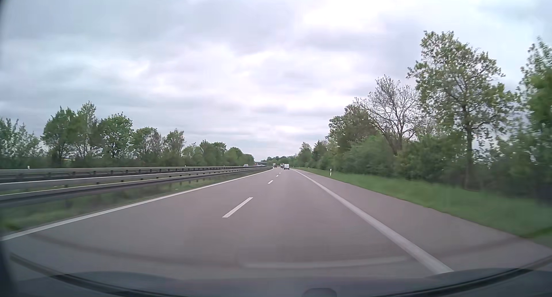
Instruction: Follow the waypoints while adhering to traffic rules and regulations
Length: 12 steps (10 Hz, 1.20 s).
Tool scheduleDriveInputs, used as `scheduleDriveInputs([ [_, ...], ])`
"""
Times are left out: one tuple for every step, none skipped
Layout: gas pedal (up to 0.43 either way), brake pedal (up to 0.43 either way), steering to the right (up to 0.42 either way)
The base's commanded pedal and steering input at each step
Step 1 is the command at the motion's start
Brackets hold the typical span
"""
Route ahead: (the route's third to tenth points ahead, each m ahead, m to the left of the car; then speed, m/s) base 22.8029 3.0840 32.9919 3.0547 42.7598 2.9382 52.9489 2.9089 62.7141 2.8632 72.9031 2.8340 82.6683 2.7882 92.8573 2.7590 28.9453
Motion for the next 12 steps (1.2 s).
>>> scheduleDriveInputs([
  [0.11, 0.0, -0.001],
  [0.11, 0.0, -0.001],
  [0.11, 0.0, -0.001],
  [0.11, 0.0, -0.001],
  [0.11, 0.0, -0.001],
  [0.11, 0.0, 0.0],
  [0.11, 0.0, -0.001],
  [0.11, 0.0, 0.0],
  [0.11, 0.0, -0.001],
  [0.11, 0.0, 0.0],
  [0.11, 0.0, 0.0],
  [0.11, 0.0, 0.0],
])
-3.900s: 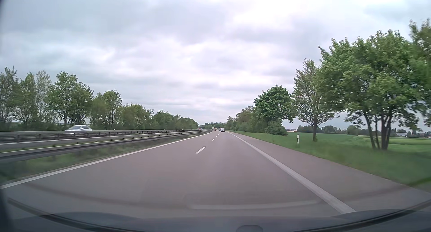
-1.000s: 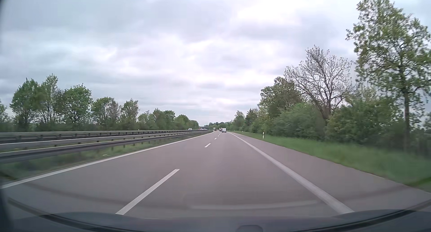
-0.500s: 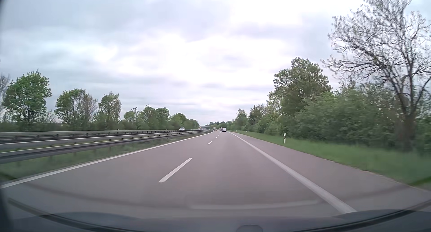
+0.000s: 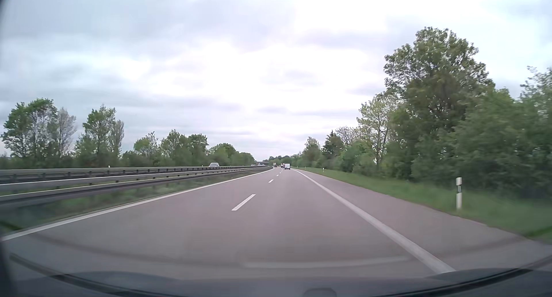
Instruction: Follow the waypoints while adhering to traffic rules and regulations
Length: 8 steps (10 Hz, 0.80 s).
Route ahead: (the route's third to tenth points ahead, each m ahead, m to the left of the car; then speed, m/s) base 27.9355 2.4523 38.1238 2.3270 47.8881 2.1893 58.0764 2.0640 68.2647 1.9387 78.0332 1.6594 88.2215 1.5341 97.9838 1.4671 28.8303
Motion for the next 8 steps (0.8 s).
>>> scheduleDriveInputs([
  [0.11, 0.0, 0.0],
  [0.11, 0.0, 0.0],
  [0.098, 0.0, 0.0],
  [0.098, 0.0, 0.0],
  [0.098, 0.0, -0.001],
  [0.087, 0.0, -0.002],
  [0.087, 0.0, -0.002],
  [0.087, 0.0, -0.002],
])
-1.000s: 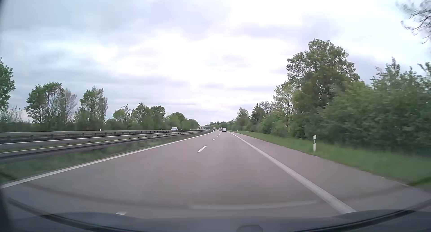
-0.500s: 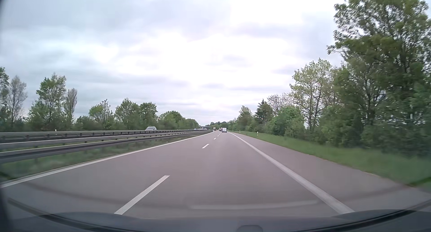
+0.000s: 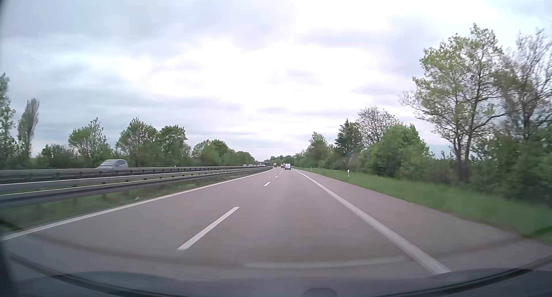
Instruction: Follow the waypoints while adhering to traffic rules and regulations
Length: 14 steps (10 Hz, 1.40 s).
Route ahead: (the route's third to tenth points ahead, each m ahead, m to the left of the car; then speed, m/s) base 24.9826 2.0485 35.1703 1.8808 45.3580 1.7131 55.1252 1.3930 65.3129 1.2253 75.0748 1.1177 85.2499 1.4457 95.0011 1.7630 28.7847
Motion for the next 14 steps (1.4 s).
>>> scheduleDriveInputs([
  [0.087, 0.0, -0.001],
  [0.087, 0.0, -0.001],
  [0.087, 0.0, -0.001],
  [0.087, 0.0, -0.001],
  [0.087, 0.0, 0.0],
  [0.087, 0.0, 0.0],
  [0.098, 0.0, 0.0],
  [0.157, 0.0, 0.0],
  [0.177, 0.0, 0.0],
  [0.177, 0.0, 0.0],
  [0.177, 0.0, 0.0],
  [0.177, 0.0, 0.0],
  [0.177, 0.0, 0.001],
  [0.177, 0.0, 0.001],
])
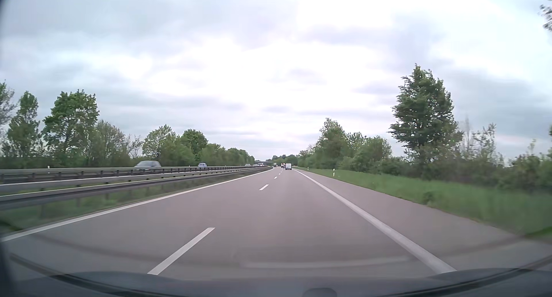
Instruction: Follow the waypoints while adhering to traffic rules and regulations
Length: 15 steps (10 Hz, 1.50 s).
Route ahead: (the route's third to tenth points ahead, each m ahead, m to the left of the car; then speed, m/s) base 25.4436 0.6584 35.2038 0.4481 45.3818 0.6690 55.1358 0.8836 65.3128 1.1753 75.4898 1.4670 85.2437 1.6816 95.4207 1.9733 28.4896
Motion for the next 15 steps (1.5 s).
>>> scheduleDriveInputs([
  [0.169, 0.0, 0.001],
  [0.169, 0.0, 0.001],
  [0.169, 0.0, 0.001],
  [0.169, 0.0, 0.001],
  [0.169, 0.0, 0.001],
  [0.169, 0.0, 0.001],
  [0.169, 0.0, 0.0],
  [0.169, 0.0, 0.0],
  [0.169, 0.0, -0.001],
  [0.169, 0.0, -0.001],
  [0.169, 0.0, -0.001],
  [0.169, 0.0, -0.001],
  [0.169, 0.0, -0.001],
  [0.169, 0.0, -0.001],
  [0.169, 0.0, -0.001],
])
